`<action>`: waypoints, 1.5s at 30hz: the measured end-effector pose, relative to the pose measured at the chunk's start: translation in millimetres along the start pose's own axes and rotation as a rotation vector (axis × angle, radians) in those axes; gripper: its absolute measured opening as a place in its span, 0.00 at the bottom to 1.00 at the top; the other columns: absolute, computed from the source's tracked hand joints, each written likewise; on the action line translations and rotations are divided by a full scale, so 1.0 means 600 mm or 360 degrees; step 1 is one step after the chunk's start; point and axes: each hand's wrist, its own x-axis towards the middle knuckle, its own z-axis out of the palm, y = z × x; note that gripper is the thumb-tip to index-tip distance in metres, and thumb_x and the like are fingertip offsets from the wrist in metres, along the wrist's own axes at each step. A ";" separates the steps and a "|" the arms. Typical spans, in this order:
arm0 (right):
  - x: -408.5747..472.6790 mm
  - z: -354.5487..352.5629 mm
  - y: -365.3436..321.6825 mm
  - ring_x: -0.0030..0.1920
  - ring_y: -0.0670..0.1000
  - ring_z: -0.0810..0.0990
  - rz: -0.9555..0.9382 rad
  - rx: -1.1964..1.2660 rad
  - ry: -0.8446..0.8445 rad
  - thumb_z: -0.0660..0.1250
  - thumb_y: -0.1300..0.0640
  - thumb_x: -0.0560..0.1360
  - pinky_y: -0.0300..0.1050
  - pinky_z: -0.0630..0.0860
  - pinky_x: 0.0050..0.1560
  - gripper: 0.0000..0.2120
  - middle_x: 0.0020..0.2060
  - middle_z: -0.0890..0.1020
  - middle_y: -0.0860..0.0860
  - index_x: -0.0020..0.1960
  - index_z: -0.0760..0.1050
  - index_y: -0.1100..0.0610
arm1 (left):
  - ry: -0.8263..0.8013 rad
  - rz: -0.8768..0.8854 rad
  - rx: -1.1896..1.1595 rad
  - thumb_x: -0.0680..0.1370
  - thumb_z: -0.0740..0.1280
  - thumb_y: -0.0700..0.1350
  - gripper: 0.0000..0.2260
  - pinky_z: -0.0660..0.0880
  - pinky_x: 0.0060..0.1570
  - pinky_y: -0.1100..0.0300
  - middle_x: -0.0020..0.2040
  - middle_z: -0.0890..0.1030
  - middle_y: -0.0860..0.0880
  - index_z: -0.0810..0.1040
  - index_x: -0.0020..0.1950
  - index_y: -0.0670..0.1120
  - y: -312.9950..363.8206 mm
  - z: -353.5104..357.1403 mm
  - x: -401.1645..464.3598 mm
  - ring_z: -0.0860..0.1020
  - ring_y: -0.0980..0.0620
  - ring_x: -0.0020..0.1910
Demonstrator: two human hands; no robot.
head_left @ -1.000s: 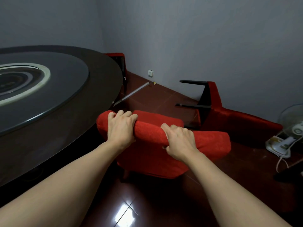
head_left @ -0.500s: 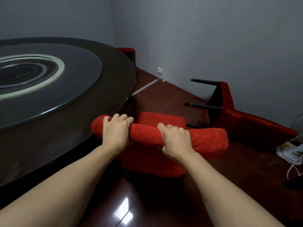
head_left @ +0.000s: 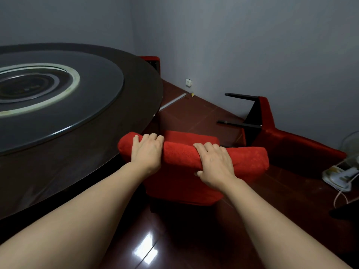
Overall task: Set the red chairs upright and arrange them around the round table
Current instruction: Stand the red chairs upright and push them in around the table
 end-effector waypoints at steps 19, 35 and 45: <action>-0.134 -0.130 0.056 0.72 0.54 0.59 0.0360 0.0298 -0.0081 0.73 0.46 0.70 0.48 0.59 0.71 0.45 0.73 0.59 0.52 0.77 0.50 0.50 | -0.0150 0.0381 -0.0161 0.69 0.74 0.54 0.40 0.62 0.66 0.45 0.73 0.63 0.50 0.56 0.75 0.52 0.110 -0.124 -0.062 0.61 0.47 0.72; -0.259 -0.175 0.409 0.74 0.54 0.55 0.0698 0.0394 -0.0073 0.71 0.47 0.71 0.49 0.57 0.73 0.43 0.74 0.56 0.52 0.77 0.48 0.49 | -0.0224 0.0667 -0.0213 0.71 0.72 0.54 0.38 0.60 0.67 0.47 0.72 0.66 0.50 0.56 0.75 0.51 0.510 -0.158 0.016 0.62 0.47 0.71; -0.291 -0.167 0.658 0.74 0.55 0.56 0.0827 0.0449 -0.0072 0.72 0.47 0.71 0.51 0.60 0.72 0.44 0.74 0.56 0.53 0.77 0.49 0.49 | -0.0308 0.0758 -0.0234 0.71 0.72 0.53 0.38 0.59 0.68 0.46 0.72 0.66 0.51 0.55 0.75 0.51 0.769 -0.138 0.093 0.62 0.48 0.71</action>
